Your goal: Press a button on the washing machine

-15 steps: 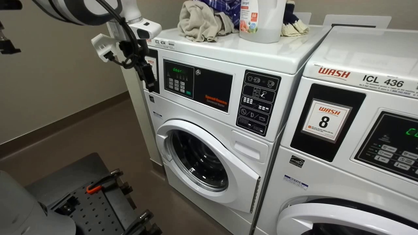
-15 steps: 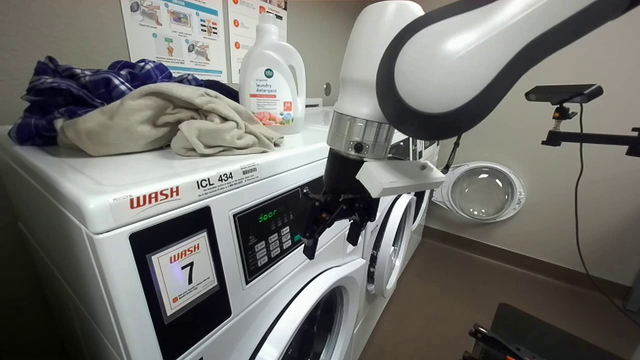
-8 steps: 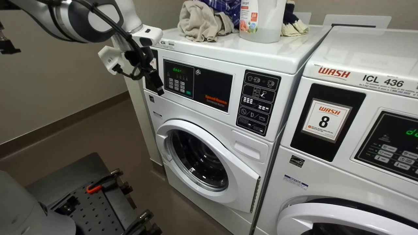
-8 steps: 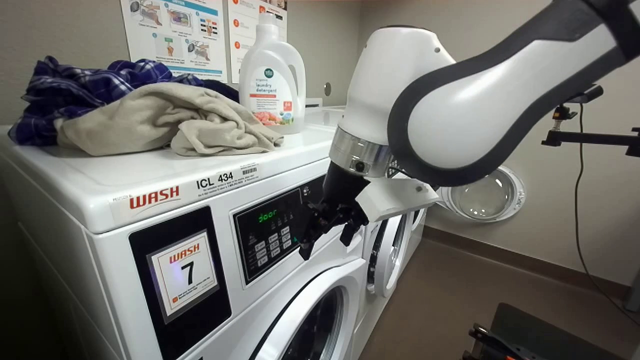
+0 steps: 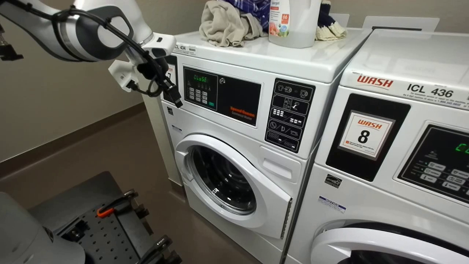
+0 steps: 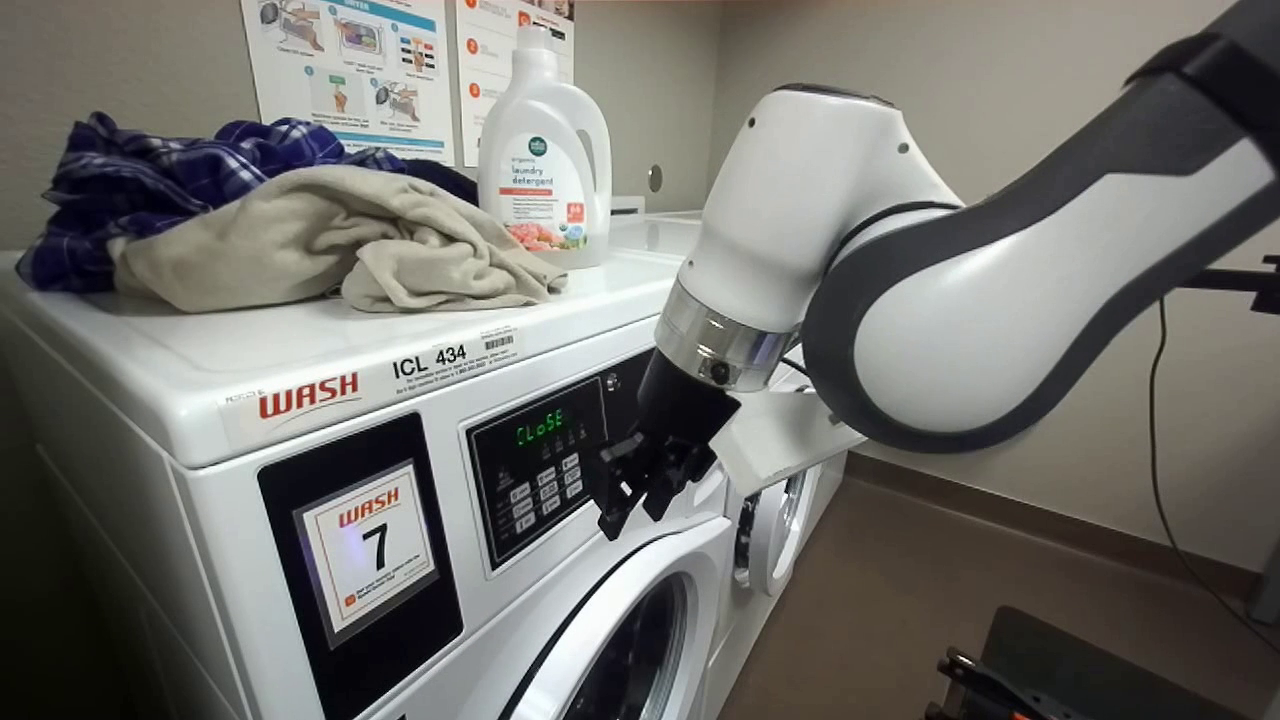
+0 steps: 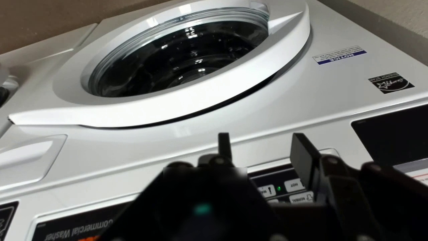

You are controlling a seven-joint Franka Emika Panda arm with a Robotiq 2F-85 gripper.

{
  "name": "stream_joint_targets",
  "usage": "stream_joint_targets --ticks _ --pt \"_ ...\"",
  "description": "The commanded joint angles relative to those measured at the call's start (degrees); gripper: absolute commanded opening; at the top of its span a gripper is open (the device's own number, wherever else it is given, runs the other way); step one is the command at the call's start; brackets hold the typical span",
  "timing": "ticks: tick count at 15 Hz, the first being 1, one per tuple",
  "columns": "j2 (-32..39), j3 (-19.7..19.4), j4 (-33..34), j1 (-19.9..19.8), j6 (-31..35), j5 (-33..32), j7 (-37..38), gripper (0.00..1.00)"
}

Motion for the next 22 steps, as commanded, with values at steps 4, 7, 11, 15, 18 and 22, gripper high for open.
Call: stream_joint_targets --ticks 4,7,11,15,18,22 --pt "0.0 3.34 -1.44 -2.28 6.22 -2.19 2.51 0.01" --pt "1.15 5.66 -2.57 -4.28 10.84 -4.3 3.42 0.0" --pt "2.59 11.2 -3.89 -10.09 17.73 -10.1 7.23 0.0" --pt "2.25 16.37 -3.02 -16.08 19.69 -13.45 9.77 0.0" --pt "1.72 18.49 -3.29 -17.9 20.62 -13.03 9.82 0.0" --pt "1.38 21.99 -3.7 -21.12 21.87 -13.35 9.88 0.0"
